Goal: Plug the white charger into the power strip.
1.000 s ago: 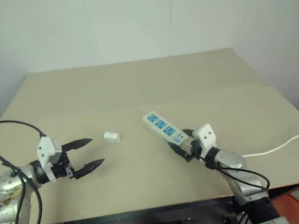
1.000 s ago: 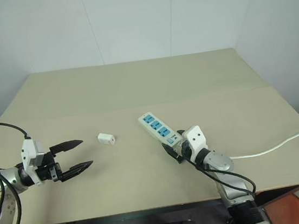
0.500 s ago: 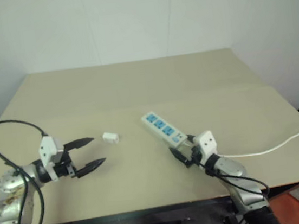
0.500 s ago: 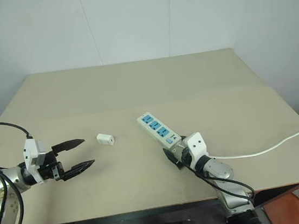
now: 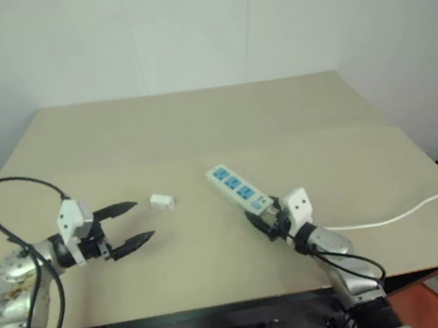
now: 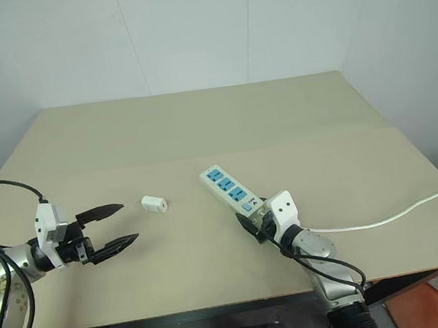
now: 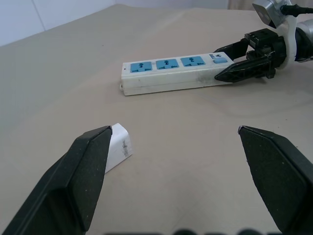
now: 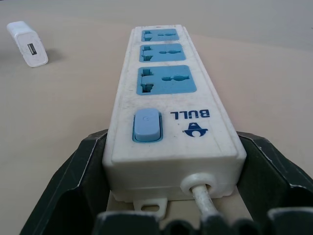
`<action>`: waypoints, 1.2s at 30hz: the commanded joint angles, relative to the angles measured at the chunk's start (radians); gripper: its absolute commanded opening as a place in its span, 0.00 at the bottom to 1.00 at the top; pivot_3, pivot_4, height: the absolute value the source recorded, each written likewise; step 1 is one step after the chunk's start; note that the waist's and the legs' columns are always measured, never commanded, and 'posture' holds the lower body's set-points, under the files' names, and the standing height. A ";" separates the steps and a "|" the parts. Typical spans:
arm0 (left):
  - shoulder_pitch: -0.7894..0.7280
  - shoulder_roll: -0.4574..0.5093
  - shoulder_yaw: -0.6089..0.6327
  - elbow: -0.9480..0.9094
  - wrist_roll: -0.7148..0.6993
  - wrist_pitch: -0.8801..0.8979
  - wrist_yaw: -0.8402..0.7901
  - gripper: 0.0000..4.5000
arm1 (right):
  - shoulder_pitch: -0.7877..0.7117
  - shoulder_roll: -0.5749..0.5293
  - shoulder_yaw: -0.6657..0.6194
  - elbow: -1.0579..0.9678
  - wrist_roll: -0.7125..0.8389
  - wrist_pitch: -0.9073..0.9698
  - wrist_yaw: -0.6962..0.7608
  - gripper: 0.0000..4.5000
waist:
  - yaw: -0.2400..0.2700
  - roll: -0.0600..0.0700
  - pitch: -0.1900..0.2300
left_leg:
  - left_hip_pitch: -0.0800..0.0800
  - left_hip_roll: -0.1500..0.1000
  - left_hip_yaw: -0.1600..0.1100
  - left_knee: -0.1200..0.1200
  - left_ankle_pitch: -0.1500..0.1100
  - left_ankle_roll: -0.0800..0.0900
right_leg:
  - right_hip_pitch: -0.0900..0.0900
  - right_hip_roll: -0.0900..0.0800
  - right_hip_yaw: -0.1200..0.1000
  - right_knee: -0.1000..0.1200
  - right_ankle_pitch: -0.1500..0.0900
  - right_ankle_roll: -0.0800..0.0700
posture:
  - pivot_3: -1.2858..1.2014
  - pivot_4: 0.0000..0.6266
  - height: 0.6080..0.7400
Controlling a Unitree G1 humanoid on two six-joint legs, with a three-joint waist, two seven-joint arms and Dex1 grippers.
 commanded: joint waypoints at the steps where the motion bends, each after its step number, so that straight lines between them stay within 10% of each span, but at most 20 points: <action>1: -0.011 0.006 0.008 -0.056 0.023 0.015 0.068 1.00 | 0.005 -0.013 -0.006 -0.004 0.005 -0.001 0.008 0.76 | 0.000 0.000 0.000 | 0.000 0.000 0.000 0.000 0.000 0.000 | 0.000 0.000 0.000 0.000 0.000 0.000 | 0.52 0.24 1.00; 9: -0.257 0.074 -0.145 -0.097 0.215 0.081 0.181 1.00 | 0.021 -0.260 -0.053 0.035 0.121 -0.109 0.382 0.76 | 0.025 -0.001 0.000 | -0.001 -0.001 0.000 0.001 0.000 0.000 | 0.001 0.000 0.000 -0.001 0.000 0.001 | 0.52 0.24 1.00; 17: -0.686 0.120 -0.461 0.078 0.352 0.251 -0.106 1.00 | -0.097 -0.446 -0.007 0.173 0.180 -0.120 0.769 0.76 | 0.006 -0.001 0.000 | 0.000 -0.002 0.001 0.003 0.000 0.000 | 0.003 0.000 0.000 -0.002 0.001 0.002 | 0.52 0.24 1.00; 25: -1.016 0.046 -0.768 0.432 0.646 0.061 -0.377 1.00 | -0.212 -0.401 0.057 0.229 0.123 -0.111 0.794 0.76 | -0.001 -0.001 0.001 | -0.003 -0.002 0.000 0.003 0.000 0.000 | -0.001 0.001 0.001 0.000 0.000 0.002 | 0.52 0.24 1.00; 36: -1.180 -0.135 -0.923 0.844 0.930 -0.272 -0.343 1.00 | -0.173 -0.331 0.095 0.175 0.076 -0.111 0.715 0.76 | -0.002 -0.002 0.001 | -0.014 -0.002 0.000 0.005 0.000 0.001 | -0.012 0.001 0.002 0.002 0.000 0.002 | 0.52 0.24 1.00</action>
